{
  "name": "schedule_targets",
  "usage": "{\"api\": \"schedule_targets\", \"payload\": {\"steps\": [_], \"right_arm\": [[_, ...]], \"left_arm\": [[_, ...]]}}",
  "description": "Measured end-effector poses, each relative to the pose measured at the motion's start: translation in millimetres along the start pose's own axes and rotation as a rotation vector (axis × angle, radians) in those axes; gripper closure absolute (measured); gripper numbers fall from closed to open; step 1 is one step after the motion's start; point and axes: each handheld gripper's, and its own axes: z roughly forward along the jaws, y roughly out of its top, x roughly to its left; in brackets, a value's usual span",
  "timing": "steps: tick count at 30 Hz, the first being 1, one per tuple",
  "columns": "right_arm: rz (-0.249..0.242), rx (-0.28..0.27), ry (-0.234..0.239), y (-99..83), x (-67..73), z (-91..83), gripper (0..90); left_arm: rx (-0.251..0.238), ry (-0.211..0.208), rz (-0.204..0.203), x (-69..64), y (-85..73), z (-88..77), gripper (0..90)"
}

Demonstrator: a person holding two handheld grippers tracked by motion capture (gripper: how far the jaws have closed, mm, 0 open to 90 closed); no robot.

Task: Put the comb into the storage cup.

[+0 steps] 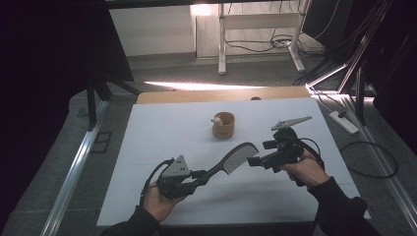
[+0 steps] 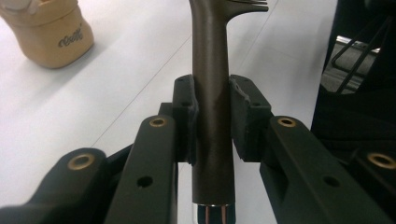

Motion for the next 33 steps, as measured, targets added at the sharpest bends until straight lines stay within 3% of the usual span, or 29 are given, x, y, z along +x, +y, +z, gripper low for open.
{"api": "schedule_targets", "payload": {"steps": [10, 13, 24, 33], "right_arm": [[0.037, 0.013, 0.019, 13.5, 3.1, 9.2, 0.0], [0.048, 0.014, 0.024, 15.8, 3.4, 10.5, 3.6], [0.085, -0.014, 0.082, 21.6, 2.3, 9.0, 38.0], [0.133, -0.026, 0.122, 23.2, -0.6, 8.0, 56.3]], "left_arm": [[-0.051, 0.023, 0.03, -4.6, -2.7, 3.9, 72.2], [-0.055, 0.024, 0.041, -6.3, -2.5, 5.6, 72.2], [-0.08, 0.033, 0.064, -9.2, -3.5, 8.4, 72.2], [-0.08, 0.038, 0.075, -9.6, -4.1, 10.0, 72.2]]}}
